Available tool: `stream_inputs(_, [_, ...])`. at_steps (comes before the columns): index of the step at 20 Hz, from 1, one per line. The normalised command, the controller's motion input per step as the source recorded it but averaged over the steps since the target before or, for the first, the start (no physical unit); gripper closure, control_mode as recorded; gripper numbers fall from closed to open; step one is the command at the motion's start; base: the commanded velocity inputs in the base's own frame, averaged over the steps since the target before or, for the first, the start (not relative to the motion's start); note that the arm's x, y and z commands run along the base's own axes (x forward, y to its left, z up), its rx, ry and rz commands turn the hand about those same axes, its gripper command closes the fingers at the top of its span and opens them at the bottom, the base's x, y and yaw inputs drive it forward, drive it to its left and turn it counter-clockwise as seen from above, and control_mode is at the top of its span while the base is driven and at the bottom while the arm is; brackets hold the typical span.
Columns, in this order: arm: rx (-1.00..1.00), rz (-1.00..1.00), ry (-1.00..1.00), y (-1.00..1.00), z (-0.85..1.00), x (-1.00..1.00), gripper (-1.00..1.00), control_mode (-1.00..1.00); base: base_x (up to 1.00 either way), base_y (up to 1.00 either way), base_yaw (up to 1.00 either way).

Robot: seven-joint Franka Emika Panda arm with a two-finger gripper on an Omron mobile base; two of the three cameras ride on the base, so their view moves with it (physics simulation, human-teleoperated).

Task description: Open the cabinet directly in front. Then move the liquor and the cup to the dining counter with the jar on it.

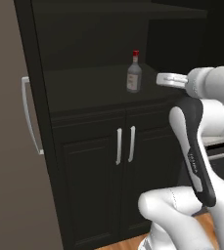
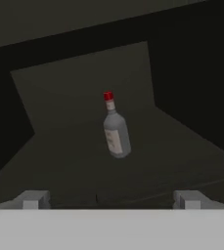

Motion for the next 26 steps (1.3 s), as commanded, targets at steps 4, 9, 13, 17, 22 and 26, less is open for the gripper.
stream_inputs(4, [0.00, 0.00, 0.00, 0.00, 0.68, 0.04, -1.00, -1.00, 0.00, 0.00, 0.00])
stream_inputs(9, [0.00, 0.00, 0.00, 0.00, 0.23, 0.00, -1.00, -1.00, 0.00, 0.00, 0.00])
stream_inputs(13, [0.00, 0.00, 0.00, 0.00, 0.00, 0.05, -1.00, -1.00, 0.00, 0.00, 0.00])
stream_inputs(17, [0.00, 0.00, 0.00, 0.00, -0.04, 0.23, -1.00, -1.00, 0.00, 0.00, 0.00])
stream_inputs(22, [0.00, 0.00, -0.01, 0.00, -0.11, 0.35, -1.00, -1.00, 0.00, 0.00, 0.00])
stream_inputs(26, [0.00, 0.00, -0.01, 0.00, -0.14, 0.36, -1.00, -1.00, 0.00, 0.00, 0.00])
